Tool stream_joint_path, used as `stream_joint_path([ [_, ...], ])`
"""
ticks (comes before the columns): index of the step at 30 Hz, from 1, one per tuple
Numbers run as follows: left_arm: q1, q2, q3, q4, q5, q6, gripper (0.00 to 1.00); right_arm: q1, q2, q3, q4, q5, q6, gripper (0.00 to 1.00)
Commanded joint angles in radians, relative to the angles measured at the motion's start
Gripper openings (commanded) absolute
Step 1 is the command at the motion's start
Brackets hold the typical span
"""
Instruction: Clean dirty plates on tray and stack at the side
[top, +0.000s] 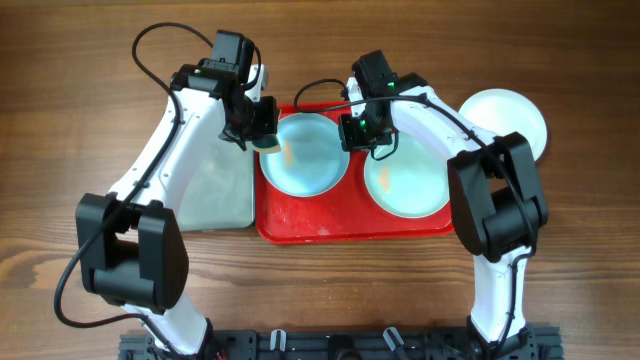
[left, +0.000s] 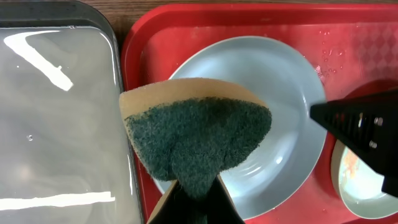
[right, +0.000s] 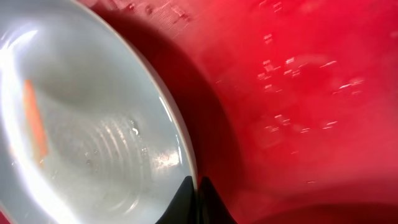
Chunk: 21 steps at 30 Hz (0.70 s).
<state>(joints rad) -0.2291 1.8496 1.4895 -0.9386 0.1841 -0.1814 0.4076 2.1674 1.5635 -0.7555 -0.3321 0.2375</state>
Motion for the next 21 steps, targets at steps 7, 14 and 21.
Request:
stream_joint_path([
  [7, -0.029, 0.012, -0.035, 0.007, 0.008, -0.088, 0.04, -0.006, 0.002, -0.008, -0.05, -0.095, 0.054, 0.04],
  [14, -0.029, 0.012, -0.137, 0.041, 0.009, -0.093, 0.04, -0.011, 0.002, -0.008, -0.05, -0.094, 0.053, 0.04],
  [21, -0.032, 0.012, -0.151, 0.045, 0.009, -0.096, 0.04, -0.011, 0.002, -0.008, -0.05, -0.094, 0.053, 0.04],
])
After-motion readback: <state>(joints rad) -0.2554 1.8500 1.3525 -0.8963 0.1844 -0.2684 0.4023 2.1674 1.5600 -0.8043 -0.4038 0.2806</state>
